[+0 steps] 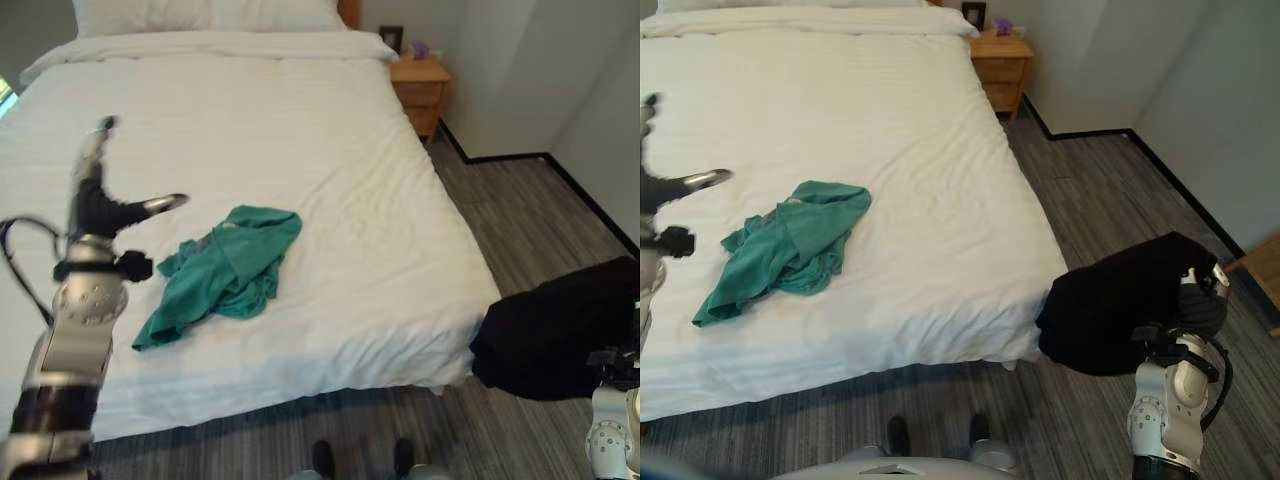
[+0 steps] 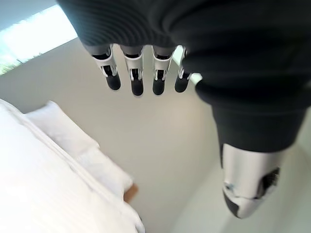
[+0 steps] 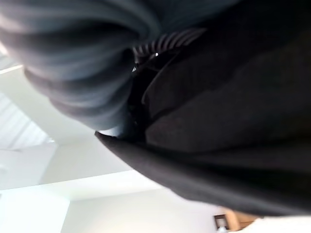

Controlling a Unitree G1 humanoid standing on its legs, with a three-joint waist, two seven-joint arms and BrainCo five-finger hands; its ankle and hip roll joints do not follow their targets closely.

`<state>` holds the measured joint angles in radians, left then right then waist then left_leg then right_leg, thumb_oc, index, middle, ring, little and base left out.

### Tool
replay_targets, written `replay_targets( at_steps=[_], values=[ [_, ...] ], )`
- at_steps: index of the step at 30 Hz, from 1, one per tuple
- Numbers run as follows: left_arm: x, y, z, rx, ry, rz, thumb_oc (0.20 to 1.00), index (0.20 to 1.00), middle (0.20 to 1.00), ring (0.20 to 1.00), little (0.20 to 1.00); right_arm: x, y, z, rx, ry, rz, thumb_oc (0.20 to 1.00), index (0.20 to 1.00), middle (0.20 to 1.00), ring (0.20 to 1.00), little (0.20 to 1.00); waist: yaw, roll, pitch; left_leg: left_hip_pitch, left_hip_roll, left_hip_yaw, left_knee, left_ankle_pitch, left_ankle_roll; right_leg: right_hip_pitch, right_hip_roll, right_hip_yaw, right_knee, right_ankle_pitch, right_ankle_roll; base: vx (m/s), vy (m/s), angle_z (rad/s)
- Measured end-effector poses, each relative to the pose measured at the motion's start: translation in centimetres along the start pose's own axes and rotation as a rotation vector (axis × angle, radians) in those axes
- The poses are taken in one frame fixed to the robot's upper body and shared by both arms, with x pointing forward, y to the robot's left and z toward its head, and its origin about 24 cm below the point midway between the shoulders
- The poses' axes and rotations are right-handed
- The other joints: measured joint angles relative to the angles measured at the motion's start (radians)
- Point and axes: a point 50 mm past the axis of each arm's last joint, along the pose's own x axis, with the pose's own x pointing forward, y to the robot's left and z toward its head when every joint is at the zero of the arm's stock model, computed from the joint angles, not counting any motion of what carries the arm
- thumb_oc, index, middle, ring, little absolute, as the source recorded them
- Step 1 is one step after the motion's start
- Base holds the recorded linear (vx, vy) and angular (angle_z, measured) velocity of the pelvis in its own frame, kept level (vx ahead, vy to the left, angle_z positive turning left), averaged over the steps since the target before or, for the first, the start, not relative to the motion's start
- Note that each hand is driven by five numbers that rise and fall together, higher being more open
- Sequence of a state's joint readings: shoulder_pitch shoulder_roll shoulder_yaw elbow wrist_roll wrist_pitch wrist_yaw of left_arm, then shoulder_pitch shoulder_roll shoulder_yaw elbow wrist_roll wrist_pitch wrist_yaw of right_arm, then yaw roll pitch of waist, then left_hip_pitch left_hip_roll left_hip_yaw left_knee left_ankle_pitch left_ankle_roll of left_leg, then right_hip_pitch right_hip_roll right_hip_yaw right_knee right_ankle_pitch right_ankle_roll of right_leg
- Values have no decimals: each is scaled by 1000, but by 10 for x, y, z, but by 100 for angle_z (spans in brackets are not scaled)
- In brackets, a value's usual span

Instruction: Pick up bed clothes into laundry basket.

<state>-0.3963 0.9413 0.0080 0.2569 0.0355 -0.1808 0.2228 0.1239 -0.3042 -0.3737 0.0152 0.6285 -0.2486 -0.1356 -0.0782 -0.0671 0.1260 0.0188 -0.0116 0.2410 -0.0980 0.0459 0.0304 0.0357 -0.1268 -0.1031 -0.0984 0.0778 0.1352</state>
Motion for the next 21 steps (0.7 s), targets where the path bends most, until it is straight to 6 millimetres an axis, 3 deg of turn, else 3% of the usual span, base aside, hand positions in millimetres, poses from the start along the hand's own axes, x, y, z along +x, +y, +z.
replay_targets(
  at_steps=[6,10,21],
  values=[
    [25,-25,4,152,15,-112,1000,1000,1000,1000,1000,-1,0,0,-9,8,18,200,200,200,200,200,-59,12,-6,-30,5,8,1,4,-6,-35,5,5,0,5,-8,-13,-5,-4],
    [24,-28,-29,272,172,-149,1000,1000,1000,1000,1000,-1,4,-3,-2,20,36,200,200,200,200,200,-89,10,-6,-55,11,25,4,6,-7,-69,10,23,-1,11,-15,-23,-11,-14],
    [9,-30,-71,393,397,-172,1000,1000,1000,1000,1000,-7,7,-10,2,55,55,200,200,200,200,200,-111,-15,3,-87,28,61,4,8,-10,-120,29,56,-1,18,-23,0,-6,-11]
  ],
)
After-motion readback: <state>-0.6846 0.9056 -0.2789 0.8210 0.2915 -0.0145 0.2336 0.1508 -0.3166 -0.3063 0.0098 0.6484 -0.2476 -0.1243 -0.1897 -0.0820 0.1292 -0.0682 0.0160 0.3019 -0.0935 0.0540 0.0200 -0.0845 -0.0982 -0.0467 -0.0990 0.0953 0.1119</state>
